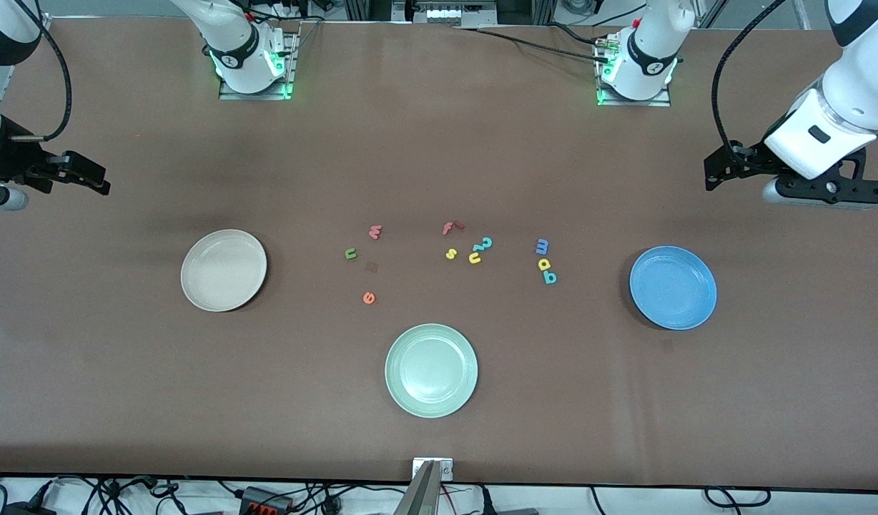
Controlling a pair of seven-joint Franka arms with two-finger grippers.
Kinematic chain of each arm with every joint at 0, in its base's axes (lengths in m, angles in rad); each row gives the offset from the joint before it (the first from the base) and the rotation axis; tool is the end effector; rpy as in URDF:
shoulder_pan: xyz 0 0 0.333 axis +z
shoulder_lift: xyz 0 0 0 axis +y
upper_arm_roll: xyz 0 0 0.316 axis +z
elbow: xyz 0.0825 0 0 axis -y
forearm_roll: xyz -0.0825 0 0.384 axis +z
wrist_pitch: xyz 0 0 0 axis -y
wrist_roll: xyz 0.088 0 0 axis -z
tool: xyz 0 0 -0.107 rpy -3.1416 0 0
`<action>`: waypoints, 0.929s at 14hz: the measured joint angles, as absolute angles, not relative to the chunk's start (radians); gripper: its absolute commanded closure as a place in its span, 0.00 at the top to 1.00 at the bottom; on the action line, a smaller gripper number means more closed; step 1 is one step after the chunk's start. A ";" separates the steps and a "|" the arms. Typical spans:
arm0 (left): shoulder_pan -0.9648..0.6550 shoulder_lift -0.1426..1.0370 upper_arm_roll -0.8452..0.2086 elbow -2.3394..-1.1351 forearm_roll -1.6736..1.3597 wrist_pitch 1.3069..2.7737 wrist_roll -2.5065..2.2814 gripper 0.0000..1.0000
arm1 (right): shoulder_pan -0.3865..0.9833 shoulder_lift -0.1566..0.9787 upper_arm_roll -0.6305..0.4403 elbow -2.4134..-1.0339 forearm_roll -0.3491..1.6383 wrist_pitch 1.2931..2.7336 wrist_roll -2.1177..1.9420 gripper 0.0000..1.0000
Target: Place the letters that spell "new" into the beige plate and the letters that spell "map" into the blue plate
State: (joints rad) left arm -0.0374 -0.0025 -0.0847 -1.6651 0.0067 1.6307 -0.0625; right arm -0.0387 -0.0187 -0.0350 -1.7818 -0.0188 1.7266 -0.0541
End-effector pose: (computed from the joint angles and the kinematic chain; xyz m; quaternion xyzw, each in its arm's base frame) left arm 0.5521 -0.0671 0.5864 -0.9994 0.0300 0.0156 0.0049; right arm 0.5517 -0.0426 0.5479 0.9998 -0.0082 -0.0188 0.0078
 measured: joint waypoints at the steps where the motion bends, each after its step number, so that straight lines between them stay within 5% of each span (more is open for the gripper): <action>1: -0.037 -0.002 -0.085 -1.665 0.007 1.631 -0.062 1.00 | -0.039 -0.019 -0.035 -1.782 -0.019 1.727 -0.054 1.00; 13: -0.072 0.023 -0.092 -1.666 0.006 1.585 -0.063 1.00 | -0.040 0.001 -0.036 -1.782 -0.019 1.726 -0.054 1.00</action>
